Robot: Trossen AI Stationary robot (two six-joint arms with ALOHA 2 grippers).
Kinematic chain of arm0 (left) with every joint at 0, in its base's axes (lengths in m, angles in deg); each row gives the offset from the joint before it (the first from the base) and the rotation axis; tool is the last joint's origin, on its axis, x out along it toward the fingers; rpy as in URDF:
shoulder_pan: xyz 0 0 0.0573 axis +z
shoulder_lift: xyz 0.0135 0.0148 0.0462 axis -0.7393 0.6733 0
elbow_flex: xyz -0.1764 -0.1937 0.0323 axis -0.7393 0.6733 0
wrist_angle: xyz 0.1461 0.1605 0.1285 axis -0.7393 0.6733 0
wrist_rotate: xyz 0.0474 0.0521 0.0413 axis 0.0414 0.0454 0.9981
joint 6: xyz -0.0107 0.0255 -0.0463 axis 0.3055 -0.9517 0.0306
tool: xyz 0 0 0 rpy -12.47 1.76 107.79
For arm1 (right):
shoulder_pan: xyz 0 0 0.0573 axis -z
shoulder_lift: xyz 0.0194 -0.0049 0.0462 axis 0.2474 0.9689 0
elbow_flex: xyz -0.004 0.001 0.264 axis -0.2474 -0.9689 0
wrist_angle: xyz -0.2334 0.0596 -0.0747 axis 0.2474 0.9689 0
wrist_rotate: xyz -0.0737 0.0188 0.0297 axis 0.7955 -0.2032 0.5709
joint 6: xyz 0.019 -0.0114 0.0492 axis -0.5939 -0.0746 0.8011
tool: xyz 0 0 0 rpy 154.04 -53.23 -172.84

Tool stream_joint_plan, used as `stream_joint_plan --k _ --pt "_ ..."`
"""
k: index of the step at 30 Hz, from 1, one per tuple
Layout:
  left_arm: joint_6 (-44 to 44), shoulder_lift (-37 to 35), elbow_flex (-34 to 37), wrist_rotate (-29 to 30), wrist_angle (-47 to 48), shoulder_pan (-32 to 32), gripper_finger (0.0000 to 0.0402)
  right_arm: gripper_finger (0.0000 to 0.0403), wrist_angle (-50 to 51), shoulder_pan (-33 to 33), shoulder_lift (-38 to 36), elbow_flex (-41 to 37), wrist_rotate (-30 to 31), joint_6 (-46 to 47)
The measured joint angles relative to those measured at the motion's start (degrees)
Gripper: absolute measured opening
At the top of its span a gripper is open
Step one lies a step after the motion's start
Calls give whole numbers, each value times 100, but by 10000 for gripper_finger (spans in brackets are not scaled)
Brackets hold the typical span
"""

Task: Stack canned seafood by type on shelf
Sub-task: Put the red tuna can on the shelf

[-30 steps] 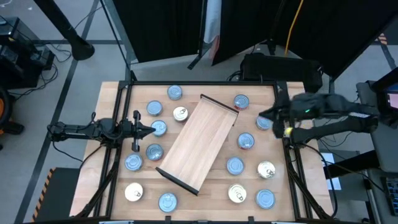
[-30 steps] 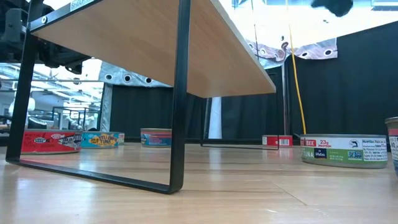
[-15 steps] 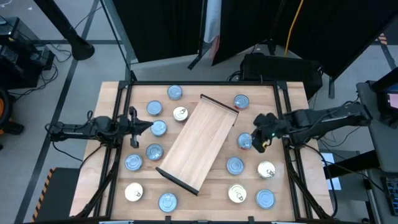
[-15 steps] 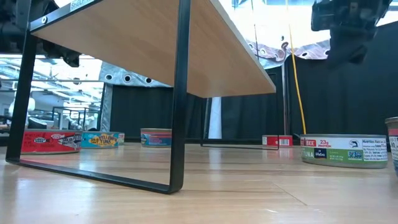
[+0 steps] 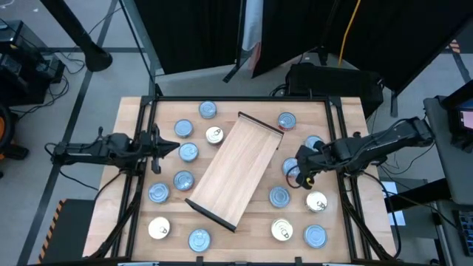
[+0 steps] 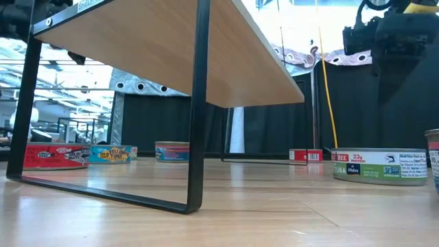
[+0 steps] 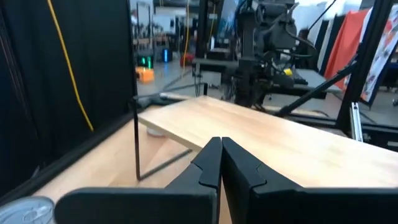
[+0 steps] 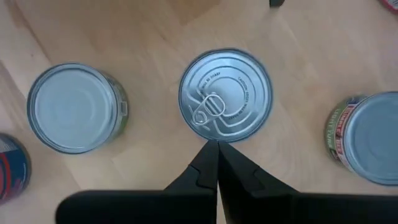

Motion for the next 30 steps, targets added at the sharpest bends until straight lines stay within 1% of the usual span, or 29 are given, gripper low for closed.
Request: stream_joint_plan --k 2,4,6,9,11,16,21,24,27,30 --pt "1 376 -312 -38 246 0 12 0 -17 0 104 -6 -9 25" --pt "-51 767 -607 -76 414 0 12 0 -124 6 201 -92 -141 63" --pt "-160 1164 -864 -118 423 0 12 0 -181 4 326 -213 -285 33" --pt "-213 1671 -1177 -144 415 0 12 0 -306 4 410 -394 -330 34" --pt "-273 1960 -1383 -163 428 0 12 0 -488 4 410 -529 -437 34" --pt "-246 2609 -2046 -495 622 -1 12 0 -717 4 410 -749 -431 118" --pt "-308 3232 -2763 -508 784 -4 12 0 -983 43 410 -933 -403 161" --pt "-345 3580 -2878 -508 802 -4 12 0 -1215 161 410 -1023 -388 163" --pt "-530 3894 -2877 -507 832 -4 12 0 -1205 310 410 -1029 -251 157" --pt "-594 4139 -2877 -503 818 -4 12 0 -1204 450 424 -1029 -254 38"
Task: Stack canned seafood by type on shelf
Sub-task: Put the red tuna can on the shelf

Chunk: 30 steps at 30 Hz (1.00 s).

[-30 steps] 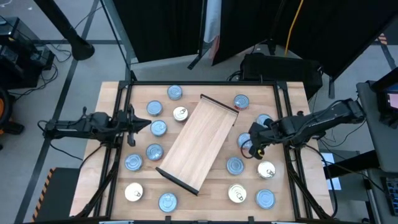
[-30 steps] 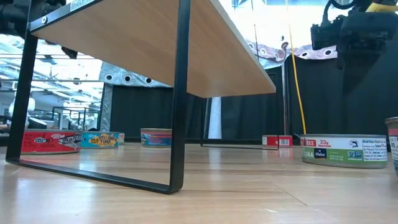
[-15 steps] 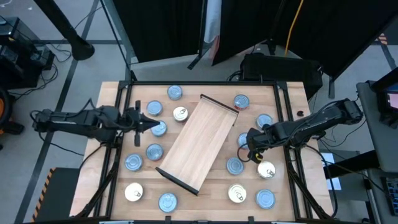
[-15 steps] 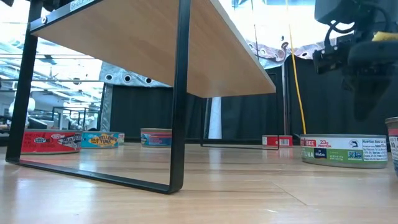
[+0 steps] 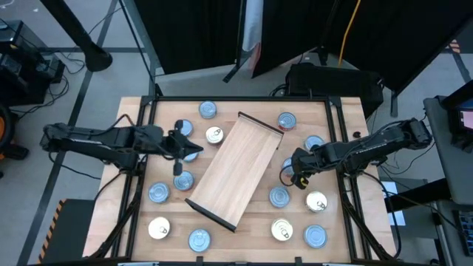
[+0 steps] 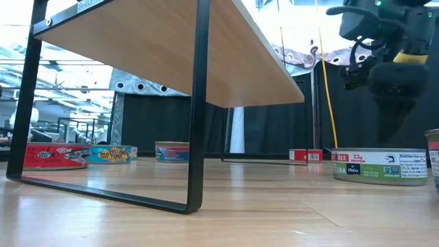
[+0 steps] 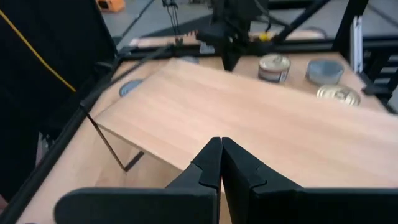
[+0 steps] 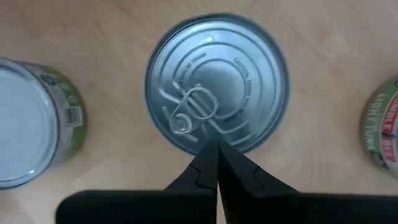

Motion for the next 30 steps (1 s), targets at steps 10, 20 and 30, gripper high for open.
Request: stream_joint_plan --k 10,20,30 --pt "-168 227 0 20 -254 0 12 0 67 165 427 4 -58 -247" --pt "-164 227 0 22 -279 0 12 0 143 160 274 94 -219 -266" --pt "-162 227 0 25 -275 0 12 0 442 160 190 139 -210 -193"
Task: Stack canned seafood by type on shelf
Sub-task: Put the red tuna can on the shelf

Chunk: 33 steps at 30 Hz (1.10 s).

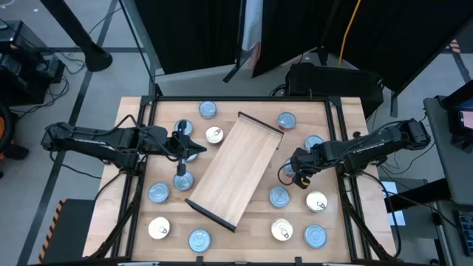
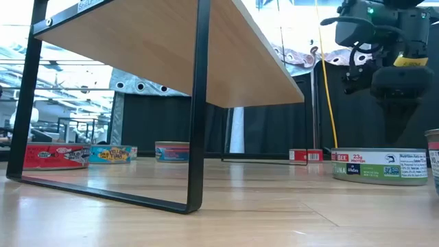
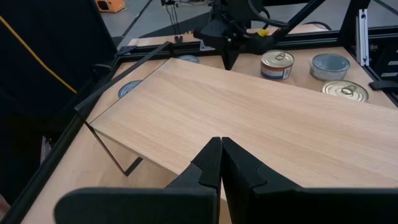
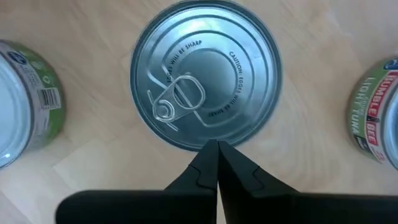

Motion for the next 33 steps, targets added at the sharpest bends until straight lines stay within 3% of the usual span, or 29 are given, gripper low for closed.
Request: stream_joint_plan --k 14,33 --pt "4 0 0 2 9 0 12 0 -19 -26 126 -150 10 63" --pt "-2 0 0 2 5 -2 12 0 -365 -742 100 -814 42 1051"
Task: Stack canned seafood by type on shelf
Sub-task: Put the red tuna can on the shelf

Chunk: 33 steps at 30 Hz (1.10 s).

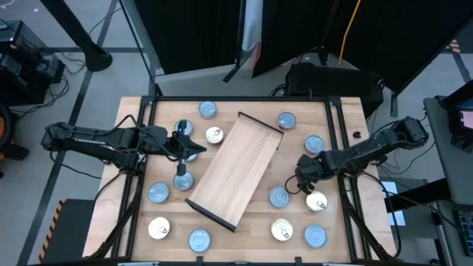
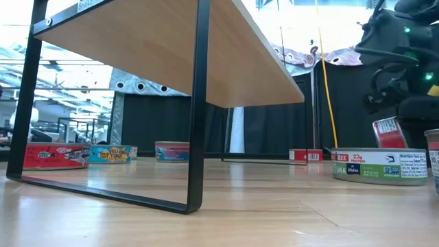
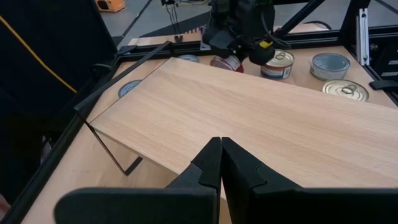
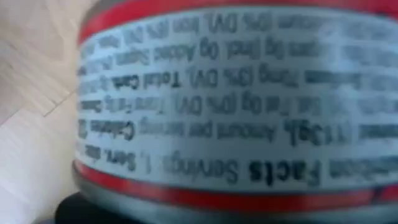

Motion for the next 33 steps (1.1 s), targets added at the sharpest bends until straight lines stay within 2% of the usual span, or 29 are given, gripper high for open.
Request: stream_joint_plan --k 4,11,14,16,20,25,30,33 --pt "1 0 0 0 -17 0 12 0 173 -144 -140 145 -20 53" --pt "1 0 0 0 -23 2 12 0 1327 -552 -396 942 -50 77" --pt "-28 0 0 1 -24 2 12 6 1735 -764 -451 1551 -48 -384" --pt "-30 0 0 2 -26 2 12 19 1867 -927 -451 1982 -30 -1032" --pt "-41 0 0 2 -89 2 12 68 1799 -1131 -409 2702 355 -2691" --pt "-131 0 2 51 -301 0 12 157 1735 -1061 -181 2904 1242 -3669" --pt "-131 0 2 85 -348 0 12 251 1711 -739 239 2902 967 -4204" --pt "-129 0 2 233 -348 0 12 281 1688 -628 464 2902 576 -4735"
